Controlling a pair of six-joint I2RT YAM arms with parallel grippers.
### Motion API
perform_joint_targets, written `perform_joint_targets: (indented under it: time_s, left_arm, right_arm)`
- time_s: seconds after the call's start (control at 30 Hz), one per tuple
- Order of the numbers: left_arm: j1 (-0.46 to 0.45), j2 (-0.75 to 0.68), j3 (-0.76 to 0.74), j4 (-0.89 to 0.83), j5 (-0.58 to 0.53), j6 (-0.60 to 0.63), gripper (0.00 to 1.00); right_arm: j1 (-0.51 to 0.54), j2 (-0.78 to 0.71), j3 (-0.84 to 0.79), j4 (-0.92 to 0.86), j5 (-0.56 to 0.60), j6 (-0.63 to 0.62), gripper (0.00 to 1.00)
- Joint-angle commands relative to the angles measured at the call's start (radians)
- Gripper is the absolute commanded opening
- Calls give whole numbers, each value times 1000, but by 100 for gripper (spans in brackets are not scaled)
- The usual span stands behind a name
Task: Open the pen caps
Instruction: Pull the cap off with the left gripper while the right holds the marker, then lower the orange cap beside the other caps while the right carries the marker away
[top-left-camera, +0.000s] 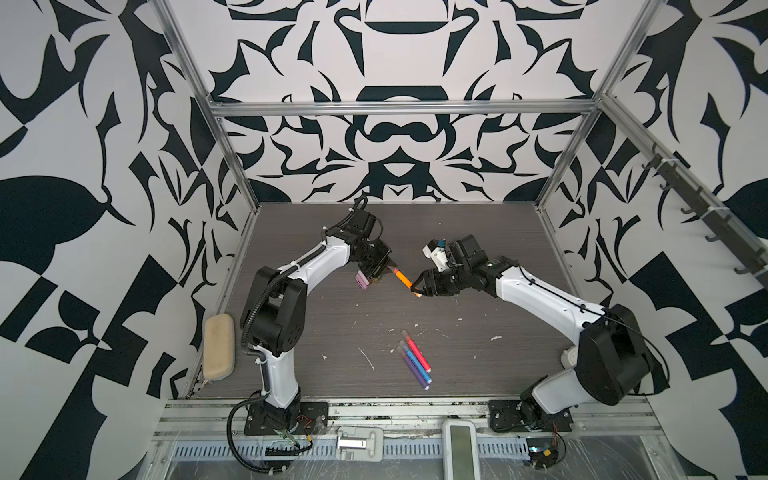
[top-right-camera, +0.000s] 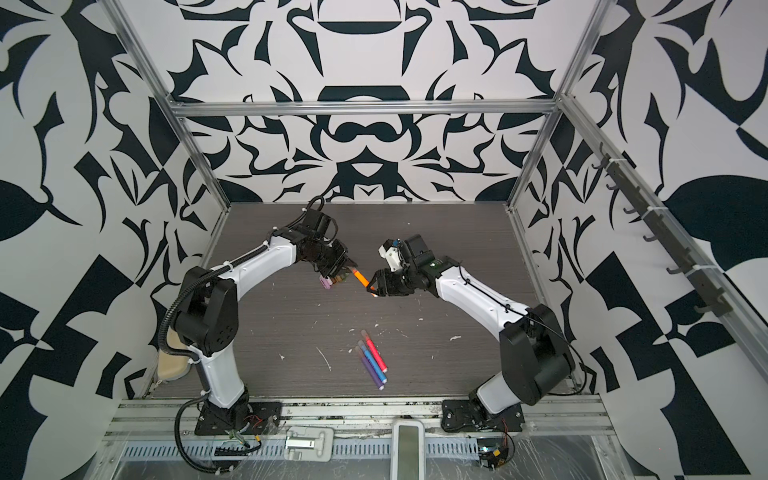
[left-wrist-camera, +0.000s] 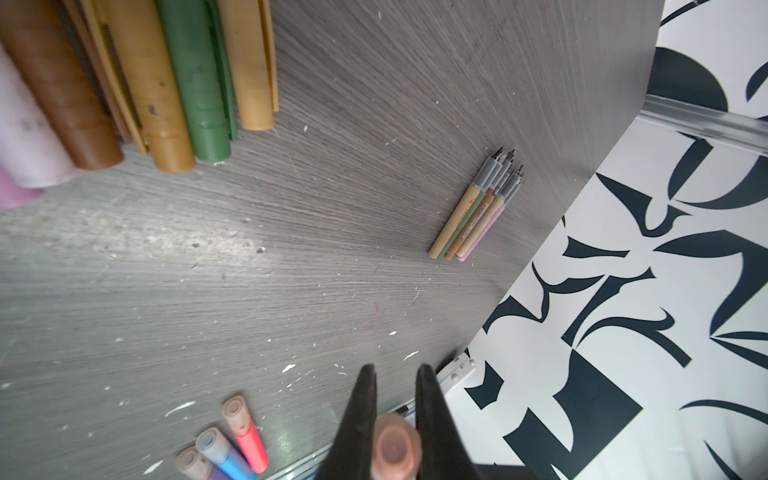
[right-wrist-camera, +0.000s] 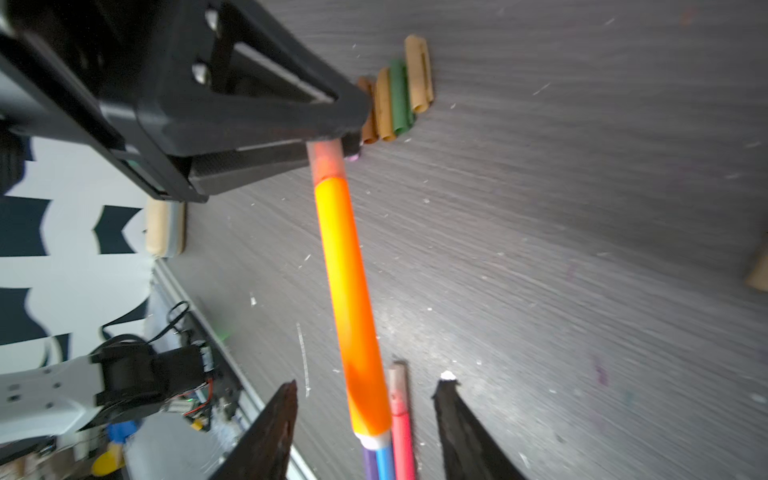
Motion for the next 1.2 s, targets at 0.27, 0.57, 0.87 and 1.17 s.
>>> perform_joint_targets:
  time_s: [0.27, 0.57, 0.87, 1.17]
  left_arm:
    - [-13, -23, 21, 60, 47, -36, 0]
    - [-19, -46, 3, 65, 63, -19, 0]
    - [-8, -52, 13, 63, 85, 12, 0]
    - [399, 110, 404, -290, 103, 303, 0]
  right_arm:
    - [1, 82, 100, 47, -137, 2, 40]
    - [1, 114, 135, 46, -147, 4, 28]
    - [3, 103, 123, -26, -97, 16, 0]
    - [11, -165, -171, -35, -94, 17, 0]
